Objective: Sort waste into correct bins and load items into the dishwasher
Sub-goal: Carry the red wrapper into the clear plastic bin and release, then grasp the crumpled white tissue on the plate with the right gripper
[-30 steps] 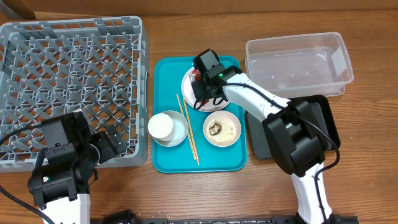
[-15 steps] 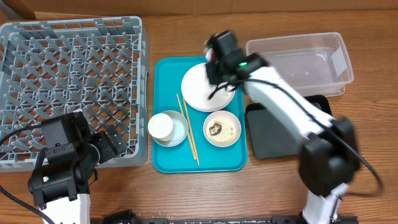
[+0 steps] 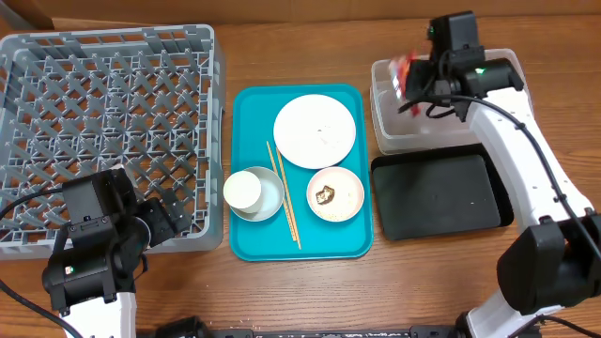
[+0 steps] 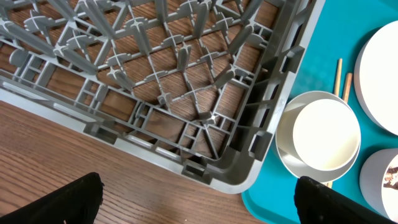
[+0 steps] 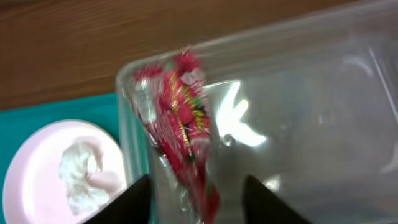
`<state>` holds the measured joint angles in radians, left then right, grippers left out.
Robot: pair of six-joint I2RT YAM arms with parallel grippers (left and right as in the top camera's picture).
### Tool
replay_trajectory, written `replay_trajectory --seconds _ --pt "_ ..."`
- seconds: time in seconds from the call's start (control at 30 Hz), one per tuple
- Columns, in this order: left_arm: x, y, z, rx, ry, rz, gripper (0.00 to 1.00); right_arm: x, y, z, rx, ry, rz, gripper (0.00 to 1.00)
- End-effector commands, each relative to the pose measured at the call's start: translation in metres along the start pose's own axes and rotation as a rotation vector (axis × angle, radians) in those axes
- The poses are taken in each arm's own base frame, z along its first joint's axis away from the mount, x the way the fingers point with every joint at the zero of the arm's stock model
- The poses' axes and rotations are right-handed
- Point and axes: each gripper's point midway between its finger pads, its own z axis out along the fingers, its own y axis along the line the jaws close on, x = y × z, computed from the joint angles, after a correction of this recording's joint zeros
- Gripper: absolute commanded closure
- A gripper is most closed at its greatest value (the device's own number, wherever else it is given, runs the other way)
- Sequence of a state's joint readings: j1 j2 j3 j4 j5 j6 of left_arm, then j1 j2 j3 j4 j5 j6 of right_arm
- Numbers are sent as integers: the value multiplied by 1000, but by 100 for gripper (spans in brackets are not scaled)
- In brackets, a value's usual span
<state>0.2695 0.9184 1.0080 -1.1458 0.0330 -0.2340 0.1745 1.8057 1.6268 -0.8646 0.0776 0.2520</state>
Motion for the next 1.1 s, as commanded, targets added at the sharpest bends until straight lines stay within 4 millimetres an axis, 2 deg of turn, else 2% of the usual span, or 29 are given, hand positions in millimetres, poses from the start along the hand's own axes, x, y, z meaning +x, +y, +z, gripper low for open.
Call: replay_trajectory --seconds 0.0,0.07,0.13,0.17,0.2,0.3,0.33,0.4,0.43,0.53,0.8,0.83,0.87,0.97,1.0,1.07 --pt "-7 -2 -8 13 -31 -14 0 -13 3 -6 -30 -44 20 32" --pt "-7 -2 -8 13 -30 -14 0 -27 16 -17 -96 -85 20 31" --pt "-7 -2 -8 13 -30 -14 0 -35 45 -27 -230 -105 2 31" --pt "-7 -2 -8 13 -30 -14 0 -37 71 -35 -351 -108 -21 31" --pt "-7 -2 -8 13 -31 -14 0 -35 87 -40 -423 -105 -40 31" --pt "-7 -2 -8 13 -31 -14 0 -23 119 -41 -487 -92 -117 30" --pt "-7 -2 -8 13 -31 -14 0 -11 134 -33 -476 -87 -205 30" --pt "-7 -2 -8 13 -31 -14 0 5 149 -20 -455 -71 -314 29" --pt "-7 -2 -8 13 -31 -14 0 12 154 -13 -445 -62 -356 25" --pt "-7 -2 -8 13 -30 -14 0 32 162 15 -377 -23 -428 20" --pt "-7 -2 -8 13 -30 -14 0 80 160 87 -310 131 -441 21" --pt "-6 -2 -8 13 -30 -14 0 92 158 104 -300 172 -424 26" --pt "-6 -2 -8 13 -30 -14 0 97 157 109 -299 188 -424 30" --pt "-6 -2 -8 13 -30 -14 0 112 156 119 -312 240 -414 35" --pt "-7 -2 -8 13 -30 -14 0 119 153 123 -303 267 -397 41" --pt "-7 -2 -8 13 -30 -14 0 126 150 127 -294 292 -397 45"
